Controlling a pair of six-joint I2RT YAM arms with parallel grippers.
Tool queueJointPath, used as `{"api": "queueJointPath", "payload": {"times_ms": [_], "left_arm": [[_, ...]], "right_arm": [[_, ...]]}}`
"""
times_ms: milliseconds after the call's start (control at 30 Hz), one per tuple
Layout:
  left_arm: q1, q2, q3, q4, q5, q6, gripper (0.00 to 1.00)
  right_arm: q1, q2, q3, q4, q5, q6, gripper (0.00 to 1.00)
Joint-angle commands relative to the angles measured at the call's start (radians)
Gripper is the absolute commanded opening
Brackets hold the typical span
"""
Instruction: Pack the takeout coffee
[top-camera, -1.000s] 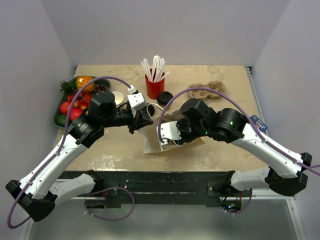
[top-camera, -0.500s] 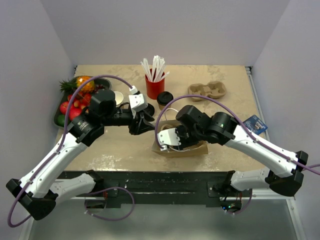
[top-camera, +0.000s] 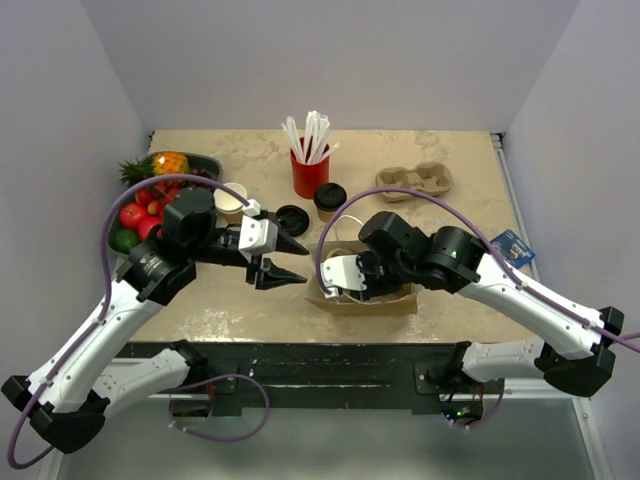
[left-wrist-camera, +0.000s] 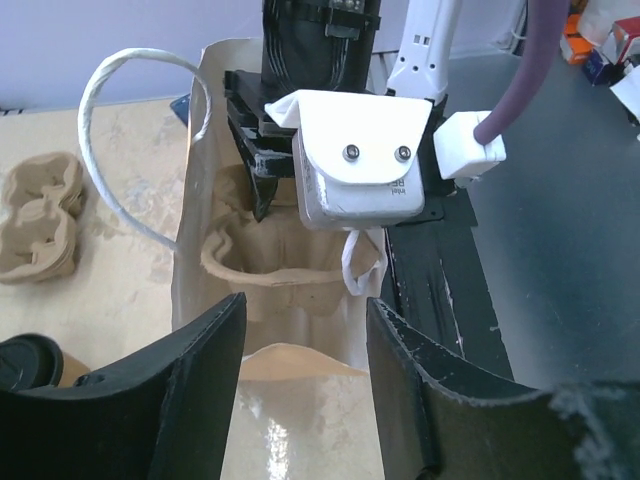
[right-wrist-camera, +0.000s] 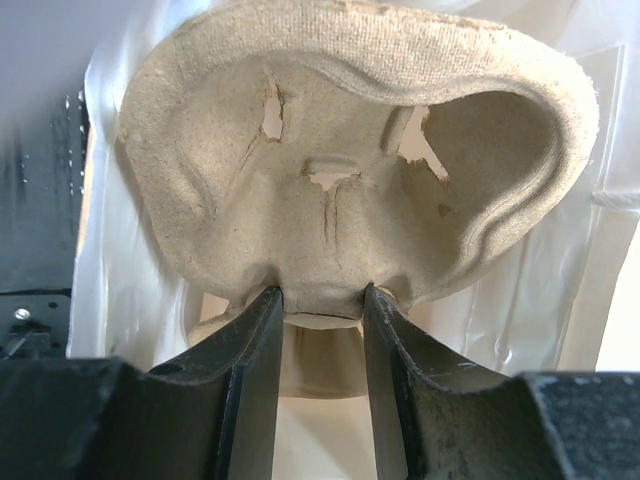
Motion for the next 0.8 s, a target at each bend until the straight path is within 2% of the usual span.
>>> {"api": "queueJointPath", "payload": {"times_ms": [0,167,367,467,500,600,767], "left_arm": [[-0.014,0.033,-0.05,0.185,0.091,-0.036,0.56],[-0.075,0.067,-0.084,0.293,0.079,-0.101,0.51],[-0.086,0.076,-0.118,0.375,0.118,-0.211,0.38],[-0.091,0.073,-0.127,0.399,0.164,-0.25,0.26],[-0.092,0.067,-0.132,0.405,0.181,-0.261,0.18],[-0.106,0.041,-0.161,0.42,0.201,-0.303,0.02],[-0.132,0.003,-0.219,0.415,0.215,-0.307,0.0]], "right_arm": [[0.0,-0.03,0.005,-0.012,0.013,0.062,0.0],[0.0,-0.033,0.0,-0.011,0.015,0.087,0.0],[-0.002,-0.042,-0.004,-0.008,0.058,0.095,0.0],[-0.003,-0.044,-0.015,0.007,0.085,0.108,0.0],[-0.005,-0.047,-0.023,0.012,0.093,0.122,0.0],[-0.02,-0.05,-0.038,0.029,0.096,0.137,0.0],[-0.052,-0.049,-0.029,0.035,0.082,0.154,0.0]]}}
